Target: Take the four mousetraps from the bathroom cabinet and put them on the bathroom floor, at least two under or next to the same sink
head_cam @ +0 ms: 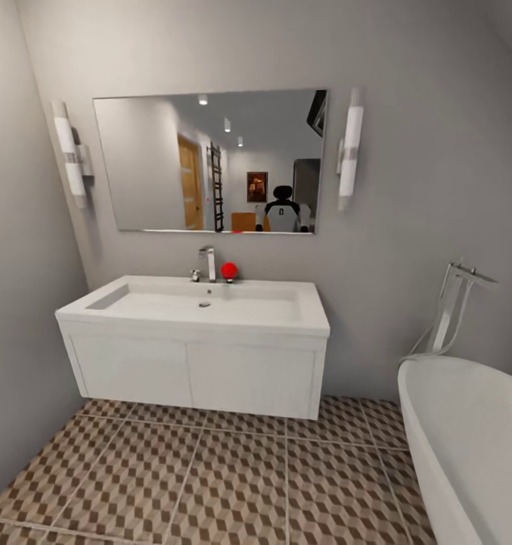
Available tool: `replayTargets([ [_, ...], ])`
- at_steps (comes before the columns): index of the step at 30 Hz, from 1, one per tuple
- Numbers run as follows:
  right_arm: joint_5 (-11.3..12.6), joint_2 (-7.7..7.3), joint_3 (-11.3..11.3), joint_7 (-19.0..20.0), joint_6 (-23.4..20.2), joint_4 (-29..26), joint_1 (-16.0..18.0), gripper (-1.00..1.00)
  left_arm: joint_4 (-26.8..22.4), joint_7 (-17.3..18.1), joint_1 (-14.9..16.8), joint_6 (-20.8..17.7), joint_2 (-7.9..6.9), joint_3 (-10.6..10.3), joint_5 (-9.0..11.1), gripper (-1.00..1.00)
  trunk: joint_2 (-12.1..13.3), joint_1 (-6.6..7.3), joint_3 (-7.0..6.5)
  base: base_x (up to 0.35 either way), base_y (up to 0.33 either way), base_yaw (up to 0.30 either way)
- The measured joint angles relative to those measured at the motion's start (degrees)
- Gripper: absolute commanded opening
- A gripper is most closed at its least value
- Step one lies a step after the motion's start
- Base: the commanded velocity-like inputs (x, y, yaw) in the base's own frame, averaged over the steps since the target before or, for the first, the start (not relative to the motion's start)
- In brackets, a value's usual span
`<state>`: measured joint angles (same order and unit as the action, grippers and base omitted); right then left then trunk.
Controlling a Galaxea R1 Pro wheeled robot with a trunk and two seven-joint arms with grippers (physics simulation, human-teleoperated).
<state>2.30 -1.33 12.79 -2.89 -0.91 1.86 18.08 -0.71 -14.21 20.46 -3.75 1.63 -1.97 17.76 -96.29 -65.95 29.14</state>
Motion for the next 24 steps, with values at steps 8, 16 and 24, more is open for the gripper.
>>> replayTargets([
  [8, 0.1, 0.00, 0.0, 0.0, 0.0, 0.0, 0.0, -1.00, 0.0, 0.3, 0.0, -0.1, -0.06, 0.0, 0.0, -1.00, 0.0, 0.00, 0.00, 0.327, 0.000, 0.000],
  [16, 0.1, 0.08, 0.0, 0.0, 0.0, 0.0, 0.0, -1.00, 0.0, 0.3, 0.0, -0.1, -0.01, -0.1, -0.1, -1.00, 0.0, 0.00, 0.00, 0.327, 0.000, -0.089],
  [24, 0.1, 0.13, 0.0, 0.0, -0.1, 0.0, 0.0, -1.00, 0.0, 0.3, 0.0, -0.1, 0.00, -0.1, -0.3, -1.00, 0.0, 0.00, 0.00, 0.327, 0.004, -0.229],
])
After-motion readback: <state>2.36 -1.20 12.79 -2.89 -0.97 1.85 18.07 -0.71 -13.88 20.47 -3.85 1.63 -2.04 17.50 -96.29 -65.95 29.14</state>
